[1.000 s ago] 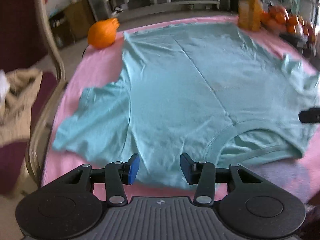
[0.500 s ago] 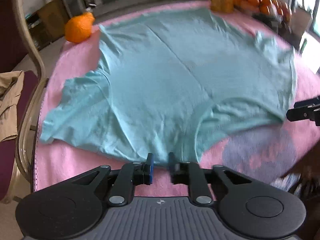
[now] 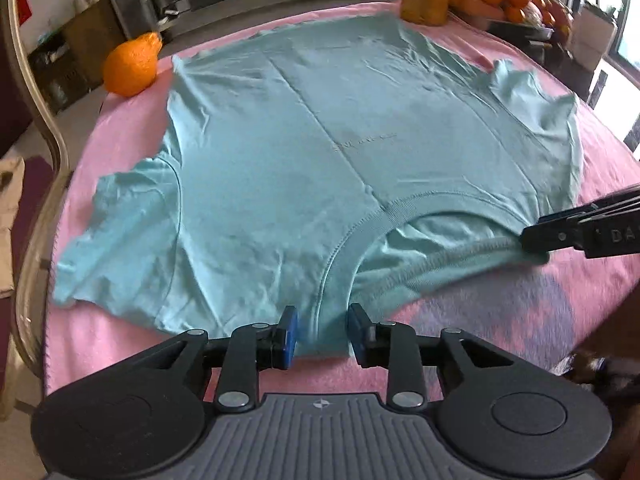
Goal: Fold clothes
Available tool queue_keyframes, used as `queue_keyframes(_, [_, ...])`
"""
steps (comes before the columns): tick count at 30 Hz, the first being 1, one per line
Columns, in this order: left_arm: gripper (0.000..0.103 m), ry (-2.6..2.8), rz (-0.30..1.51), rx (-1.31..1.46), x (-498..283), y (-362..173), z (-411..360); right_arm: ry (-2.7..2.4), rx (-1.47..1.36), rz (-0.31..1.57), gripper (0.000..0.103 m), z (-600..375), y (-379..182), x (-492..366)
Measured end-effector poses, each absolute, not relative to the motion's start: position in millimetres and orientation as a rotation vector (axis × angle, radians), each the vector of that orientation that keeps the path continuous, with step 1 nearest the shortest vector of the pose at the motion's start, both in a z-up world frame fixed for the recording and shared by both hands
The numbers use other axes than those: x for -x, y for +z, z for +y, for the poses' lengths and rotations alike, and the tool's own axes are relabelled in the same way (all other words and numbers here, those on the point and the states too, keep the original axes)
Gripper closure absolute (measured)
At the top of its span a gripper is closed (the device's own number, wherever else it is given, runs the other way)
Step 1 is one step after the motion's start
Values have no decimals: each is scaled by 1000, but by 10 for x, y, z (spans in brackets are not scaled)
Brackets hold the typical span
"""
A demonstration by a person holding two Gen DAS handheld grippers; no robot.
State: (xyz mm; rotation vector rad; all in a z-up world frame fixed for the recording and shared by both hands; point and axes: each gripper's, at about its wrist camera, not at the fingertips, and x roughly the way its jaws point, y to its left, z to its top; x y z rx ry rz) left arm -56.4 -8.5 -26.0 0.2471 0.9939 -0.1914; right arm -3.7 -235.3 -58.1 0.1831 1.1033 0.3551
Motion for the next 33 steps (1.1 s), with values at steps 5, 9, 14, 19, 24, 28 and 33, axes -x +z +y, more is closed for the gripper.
queue_keyframes(5, [67, -189, 969, -153, 476, -39, 28, 341, -308, 1042, 71, -2660, -351, 75])
queue_keyframes(9, [61, -188, 955, -135, 245, 184, -64, 217, -557, 965, 50, -3249, -102, -96])
queue_keyframes(14, [60, -166, 937, -122, 10, 100, -210, 17, -697, 916, 45, -3871, -67, -344])
queue_keyframes(19, [60, -123, 1015, -58, -65, -200, -136, -179, -803, 879, 49, -4376, -342, -487])
queue_keyframes(24, [60, -100, 1022, -55, -103, -226, -133, -221, -828, 886, 61, -4437, -545, -650])
queue_keyframes(28, [60, -114, 1025, -58, -75, -240, -139, -254, -801, 907, 65, -4409, -662, -770])
queue_keyframes(33, [60, -103, 1022, -81, -62, -258, -120, -263, -699, 908, 74, -4288, -716, -849])
